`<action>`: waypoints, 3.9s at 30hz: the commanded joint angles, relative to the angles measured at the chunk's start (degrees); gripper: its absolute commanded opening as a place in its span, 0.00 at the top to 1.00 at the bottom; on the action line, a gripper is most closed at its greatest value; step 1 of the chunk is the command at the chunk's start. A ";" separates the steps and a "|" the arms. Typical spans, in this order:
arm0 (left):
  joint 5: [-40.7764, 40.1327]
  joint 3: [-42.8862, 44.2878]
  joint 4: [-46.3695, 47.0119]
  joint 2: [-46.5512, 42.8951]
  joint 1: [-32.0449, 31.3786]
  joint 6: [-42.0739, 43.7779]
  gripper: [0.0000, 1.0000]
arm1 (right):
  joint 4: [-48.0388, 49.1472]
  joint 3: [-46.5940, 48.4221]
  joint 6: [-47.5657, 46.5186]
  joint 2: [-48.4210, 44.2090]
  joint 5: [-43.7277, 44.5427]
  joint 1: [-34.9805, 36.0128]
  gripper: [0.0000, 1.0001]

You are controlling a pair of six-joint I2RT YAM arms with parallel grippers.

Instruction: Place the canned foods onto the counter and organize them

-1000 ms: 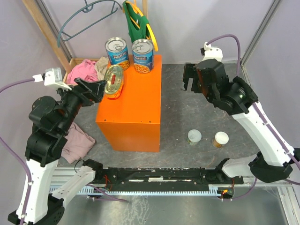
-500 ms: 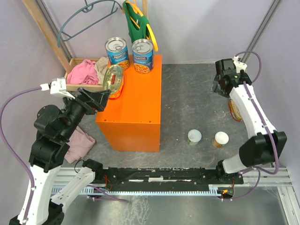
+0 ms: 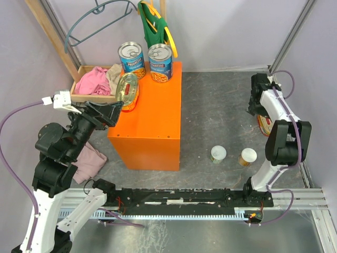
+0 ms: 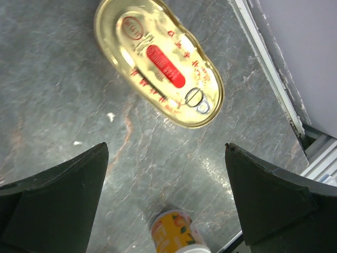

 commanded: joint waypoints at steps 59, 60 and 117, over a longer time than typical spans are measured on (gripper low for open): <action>-6.28 3.14 -1.56 2.20 0.23 1.69 0.10 | 11.46 2.40 -30.91 21.41 -24.72 -15.37 0.25; -6.21 3.45 -1.59 2.20 0.22 1.94 0.10 | 10.92 3.01 -30.44 21.33 -25.21 -15.27 0.29; -5.58 6.27 -4.09 3.63 0.23 5.26 0.09 | 6.16 13.96 -9.46 19.96 -18.47 13.68 0.06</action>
